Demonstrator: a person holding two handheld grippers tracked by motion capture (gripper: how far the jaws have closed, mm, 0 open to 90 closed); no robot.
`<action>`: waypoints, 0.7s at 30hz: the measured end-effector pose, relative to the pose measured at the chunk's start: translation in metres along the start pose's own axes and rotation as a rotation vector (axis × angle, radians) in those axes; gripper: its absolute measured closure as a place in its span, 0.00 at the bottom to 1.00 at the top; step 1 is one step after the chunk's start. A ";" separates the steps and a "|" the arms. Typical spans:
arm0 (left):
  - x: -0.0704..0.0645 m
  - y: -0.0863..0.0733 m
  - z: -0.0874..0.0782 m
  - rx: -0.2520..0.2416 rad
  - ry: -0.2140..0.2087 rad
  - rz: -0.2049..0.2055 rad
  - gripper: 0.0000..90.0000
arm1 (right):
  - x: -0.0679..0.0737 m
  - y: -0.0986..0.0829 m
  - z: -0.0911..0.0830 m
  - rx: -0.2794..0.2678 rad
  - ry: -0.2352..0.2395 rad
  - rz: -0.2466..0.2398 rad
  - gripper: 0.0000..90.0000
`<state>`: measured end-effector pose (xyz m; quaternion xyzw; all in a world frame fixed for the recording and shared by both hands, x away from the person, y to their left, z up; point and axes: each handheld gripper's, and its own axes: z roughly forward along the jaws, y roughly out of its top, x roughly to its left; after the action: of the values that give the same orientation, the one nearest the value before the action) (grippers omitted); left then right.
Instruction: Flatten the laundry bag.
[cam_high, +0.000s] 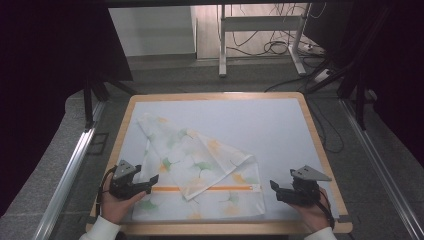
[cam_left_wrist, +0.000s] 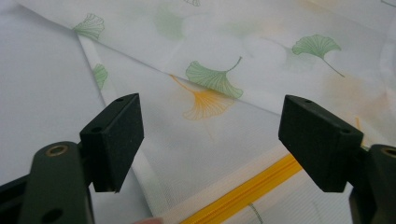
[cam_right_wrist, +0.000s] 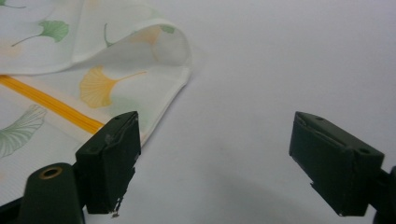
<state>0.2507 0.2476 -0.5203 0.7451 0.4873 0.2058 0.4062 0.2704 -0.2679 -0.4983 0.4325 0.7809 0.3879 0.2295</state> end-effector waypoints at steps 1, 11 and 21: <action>0.000 0.000 0.000 0.000 0.000 0.000 0.25 | 0.001 0.000 0.000 0.000 0.003 -0.008 0.21; 0.000 -0.001 0.000 0.001 -0.020 0.000 0.25 | 0.004 0.001 0.001 -0.004 -0.001 -0.042 0.25; 0.000 -0.001 0.000 0.010 -0.033 -0.002 0.26 | 0.007 0.005 0.002 -0.002 0.018 -0.040 0.29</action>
<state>0.2502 0.2475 -0.5208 0.7498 0.4823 0.1907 0.4109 0.2707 -0.2594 -0.4955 0.4130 0.7910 0.3880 0.2306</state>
